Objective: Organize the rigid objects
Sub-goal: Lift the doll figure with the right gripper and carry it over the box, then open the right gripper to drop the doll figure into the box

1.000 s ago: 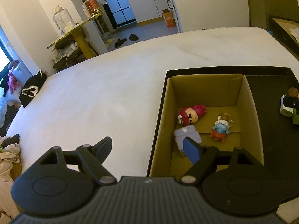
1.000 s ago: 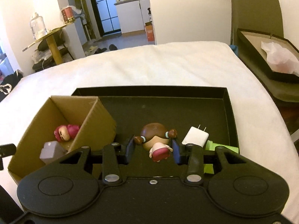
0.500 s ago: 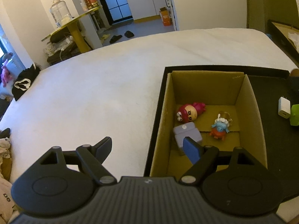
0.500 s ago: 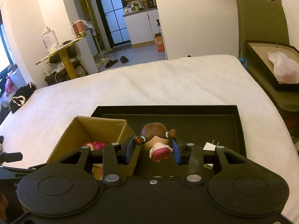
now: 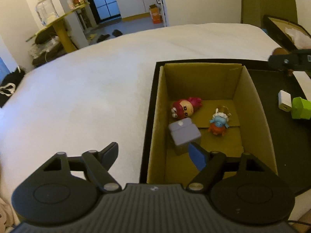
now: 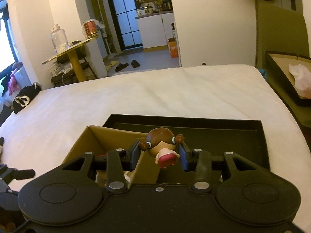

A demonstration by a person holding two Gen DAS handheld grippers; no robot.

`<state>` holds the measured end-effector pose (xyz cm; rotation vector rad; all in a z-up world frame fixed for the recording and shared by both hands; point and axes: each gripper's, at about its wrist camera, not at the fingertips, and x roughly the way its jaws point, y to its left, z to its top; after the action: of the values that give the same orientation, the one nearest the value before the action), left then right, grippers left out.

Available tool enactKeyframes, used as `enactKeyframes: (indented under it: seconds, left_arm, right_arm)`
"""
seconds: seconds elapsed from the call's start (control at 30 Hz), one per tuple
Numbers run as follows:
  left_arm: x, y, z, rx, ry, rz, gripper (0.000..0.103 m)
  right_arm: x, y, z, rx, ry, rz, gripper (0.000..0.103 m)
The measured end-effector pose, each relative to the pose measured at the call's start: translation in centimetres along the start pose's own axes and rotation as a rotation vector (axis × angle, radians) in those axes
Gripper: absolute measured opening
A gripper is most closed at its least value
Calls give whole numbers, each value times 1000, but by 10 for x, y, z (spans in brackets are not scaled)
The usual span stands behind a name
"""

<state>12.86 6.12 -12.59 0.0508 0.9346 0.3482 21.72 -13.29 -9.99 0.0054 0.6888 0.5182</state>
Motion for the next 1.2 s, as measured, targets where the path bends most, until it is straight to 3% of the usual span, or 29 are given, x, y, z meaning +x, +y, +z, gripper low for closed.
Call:
enactKeyframes:
  seconds: [0.1, 0.2, 0.3, 0.37, 0.43, 0.57, 0.77, 0.9, 1.2]
  left_arm:
    - [2, 4, -2, -12, -9, -29, 76]
    - [4, 7, -3, -20, -4, -54, 66]
    - [4, 11, -5, -31, -9, -81, 51]
    - [5, 13, -6, -36, -10, -99, 34]
    - [5, 16, -7, -51, -12, -115, 24]
    - [7, 22, -9, -75, -26, -142, 14]
    - [12, 33, -11, -113, -30, -176, 8]
    - [14, 36, -12, -120, -33, -193, 7]
    - [16, 38, -11, -127, -28, -191, 7]
  right_arm:
    - [6, 8, 0, -11, 8, 5, 41]
    - [11, 16, 0, -26, 9, 6, 41]
    - [13, 24, 3, -37, -6, 11, 41]
    - [15, 30, 5, -45, -13, 15, 41]
    - [17, 35, 5, -55, -15, 25, 41]
    - [26, 48, 2, -96, -5, 28, 41]
    - [42, 62, -5, -137, 19, 23, 42]
    - [46, 69, -9, -163, 20, 5, 55]
    - [40, 70, -16, -164, 52, -13, 58]
